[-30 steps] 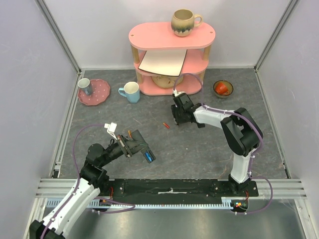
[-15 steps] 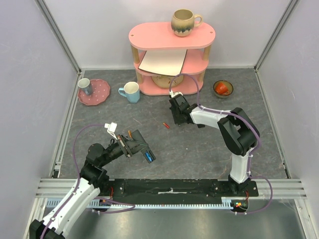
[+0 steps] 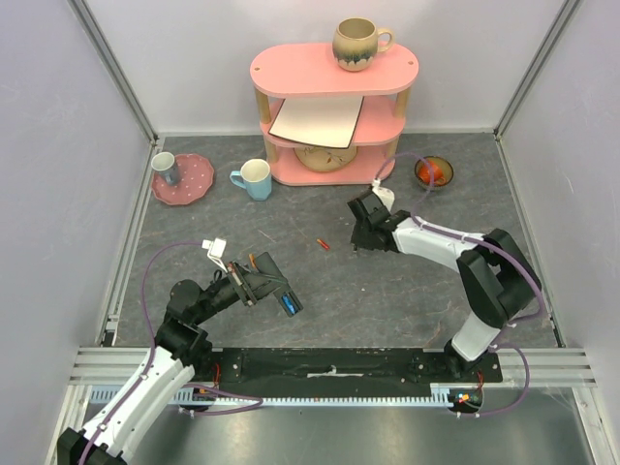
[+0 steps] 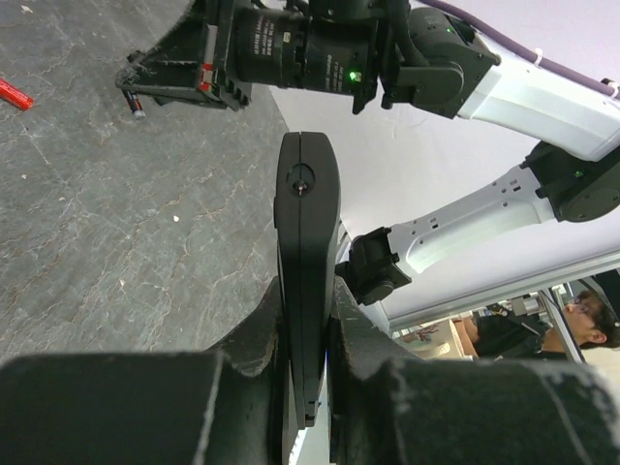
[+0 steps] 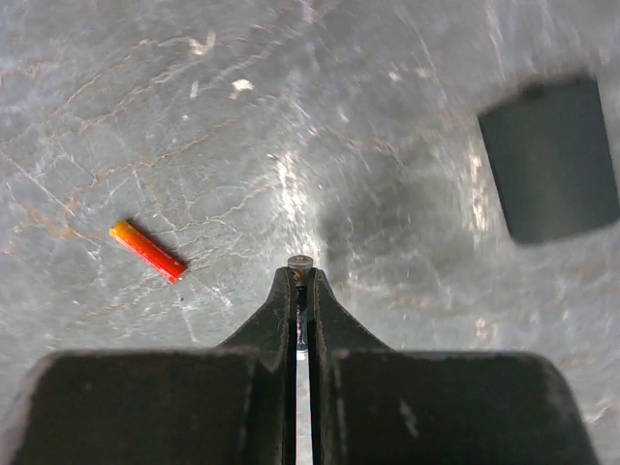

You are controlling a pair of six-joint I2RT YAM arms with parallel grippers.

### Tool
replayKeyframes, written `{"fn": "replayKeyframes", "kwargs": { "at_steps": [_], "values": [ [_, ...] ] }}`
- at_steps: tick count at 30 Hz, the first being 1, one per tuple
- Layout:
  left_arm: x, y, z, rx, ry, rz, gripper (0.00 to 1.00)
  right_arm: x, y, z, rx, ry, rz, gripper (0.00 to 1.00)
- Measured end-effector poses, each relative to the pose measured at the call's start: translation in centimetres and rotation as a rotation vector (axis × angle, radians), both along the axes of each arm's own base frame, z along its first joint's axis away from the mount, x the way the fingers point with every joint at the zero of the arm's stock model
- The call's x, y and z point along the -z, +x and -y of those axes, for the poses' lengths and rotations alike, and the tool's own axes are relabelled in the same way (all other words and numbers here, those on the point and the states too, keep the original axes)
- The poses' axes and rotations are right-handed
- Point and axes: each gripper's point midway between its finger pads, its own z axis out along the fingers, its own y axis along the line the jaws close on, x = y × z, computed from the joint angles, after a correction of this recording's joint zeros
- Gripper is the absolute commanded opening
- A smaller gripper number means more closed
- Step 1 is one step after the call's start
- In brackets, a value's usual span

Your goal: Load the batteries into the remote control

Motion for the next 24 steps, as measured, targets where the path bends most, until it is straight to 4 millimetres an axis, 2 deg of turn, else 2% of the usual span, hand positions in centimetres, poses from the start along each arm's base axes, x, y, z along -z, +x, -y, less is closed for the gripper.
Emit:
{"fn": "replayKeyframes", "kwargs": {
  "at_steps": [3, 8, 13, 17, 19, 24],
  "values": [
    [0.0, 0.1, 0.0, -0.005, 0.0, 0.0, 0.02, 0.3, -1.3, 0.3, 0.2, 0.129, -0.049, 0.0],
    [0.0, 0.1, -0.1, -0.009, -0.002, 0.002, 0.02, 1.8, -3.7, 2.0, 0.485, 0.229, -0.12, 0.0],
    [0.4, 0.5, -0.3, -0.035, -0.006, -0.011, 0.02, 1.9, -4.0, 3.5, 0.709, 0.272, -0.106, 0.0],
    [0.7, 0.9, -0.4, -0.057, -0.006, -0.02, 0.02, 1.9, -4.0, 4.1, 0.809, 0.277, -0.106, 0.13],
    [0.7, 1.0, -0.5, -0.063, -0.007, -0.023, 0.02, 2.1, -3.8, 4.0, 0.835, 0.282, -0.109, 0.16],
    [0.7, 1.1, -0.5, -0.072, -0.009, -0.024, 0.02, 2.7, -3.3, 3.6, 0.868, 0.286, -0.117, 0.32]
  ]
}}
